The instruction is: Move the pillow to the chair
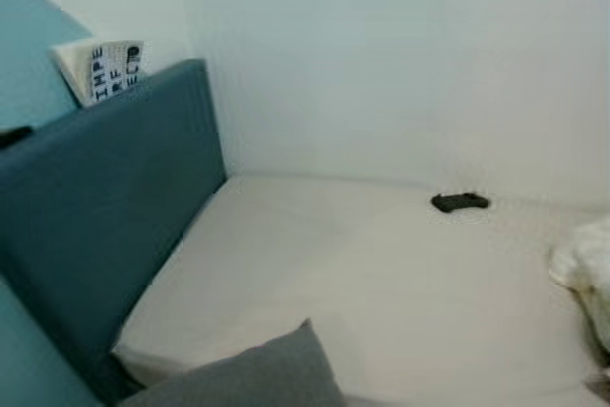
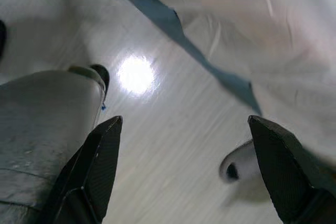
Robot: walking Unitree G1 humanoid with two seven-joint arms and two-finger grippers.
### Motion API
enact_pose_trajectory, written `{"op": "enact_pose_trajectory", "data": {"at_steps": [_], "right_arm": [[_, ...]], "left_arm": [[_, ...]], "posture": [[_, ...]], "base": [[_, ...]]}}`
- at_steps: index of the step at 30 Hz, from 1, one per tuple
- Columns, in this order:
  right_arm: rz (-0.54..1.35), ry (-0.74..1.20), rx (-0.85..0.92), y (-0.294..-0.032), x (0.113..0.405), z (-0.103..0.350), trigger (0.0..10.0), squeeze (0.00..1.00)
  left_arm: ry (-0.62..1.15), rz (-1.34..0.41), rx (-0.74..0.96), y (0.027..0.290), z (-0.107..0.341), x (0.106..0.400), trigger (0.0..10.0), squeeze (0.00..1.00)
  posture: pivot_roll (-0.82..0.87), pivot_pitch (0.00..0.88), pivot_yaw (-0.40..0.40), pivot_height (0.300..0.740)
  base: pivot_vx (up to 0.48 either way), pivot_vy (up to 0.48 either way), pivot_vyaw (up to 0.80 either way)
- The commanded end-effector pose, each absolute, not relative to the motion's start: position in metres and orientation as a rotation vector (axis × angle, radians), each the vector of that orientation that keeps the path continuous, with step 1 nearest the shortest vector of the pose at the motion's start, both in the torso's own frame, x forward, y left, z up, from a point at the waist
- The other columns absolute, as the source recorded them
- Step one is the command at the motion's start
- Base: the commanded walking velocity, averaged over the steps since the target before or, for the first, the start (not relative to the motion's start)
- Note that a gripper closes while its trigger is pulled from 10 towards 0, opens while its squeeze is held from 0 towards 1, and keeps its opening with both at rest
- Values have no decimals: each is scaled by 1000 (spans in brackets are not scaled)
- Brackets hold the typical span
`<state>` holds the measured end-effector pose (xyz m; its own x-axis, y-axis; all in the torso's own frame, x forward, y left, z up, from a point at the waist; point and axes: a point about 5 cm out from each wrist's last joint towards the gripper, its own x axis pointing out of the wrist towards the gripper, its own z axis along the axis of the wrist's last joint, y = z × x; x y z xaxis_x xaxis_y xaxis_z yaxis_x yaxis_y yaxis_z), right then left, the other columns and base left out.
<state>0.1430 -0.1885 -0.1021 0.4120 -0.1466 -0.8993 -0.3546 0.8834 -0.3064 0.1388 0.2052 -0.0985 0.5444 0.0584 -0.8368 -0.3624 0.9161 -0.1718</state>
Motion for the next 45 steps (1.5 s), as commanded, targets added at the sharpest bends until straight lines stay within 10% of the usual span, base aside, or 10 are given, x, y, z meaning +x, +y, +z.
{"op": "enact_pose_trajectory", "data": {"at_steps": [1, 45], "right_arm": [[185, 1153, -480, -176, 141, -104, 10000, 0], [167, 1131, -412, -175, 145, -103, 10000, 0]], "left_arm": [[976, 265, -325, 211, -98, 137, 10000, 0], [969, 131, -447, 187, -100, 140, 10000, 0]], "posture": [[-75, 28, -9, 740], [-92, 27, -6, 740]], "base": [[0, 0, 800], [0, 0, 800]]}}
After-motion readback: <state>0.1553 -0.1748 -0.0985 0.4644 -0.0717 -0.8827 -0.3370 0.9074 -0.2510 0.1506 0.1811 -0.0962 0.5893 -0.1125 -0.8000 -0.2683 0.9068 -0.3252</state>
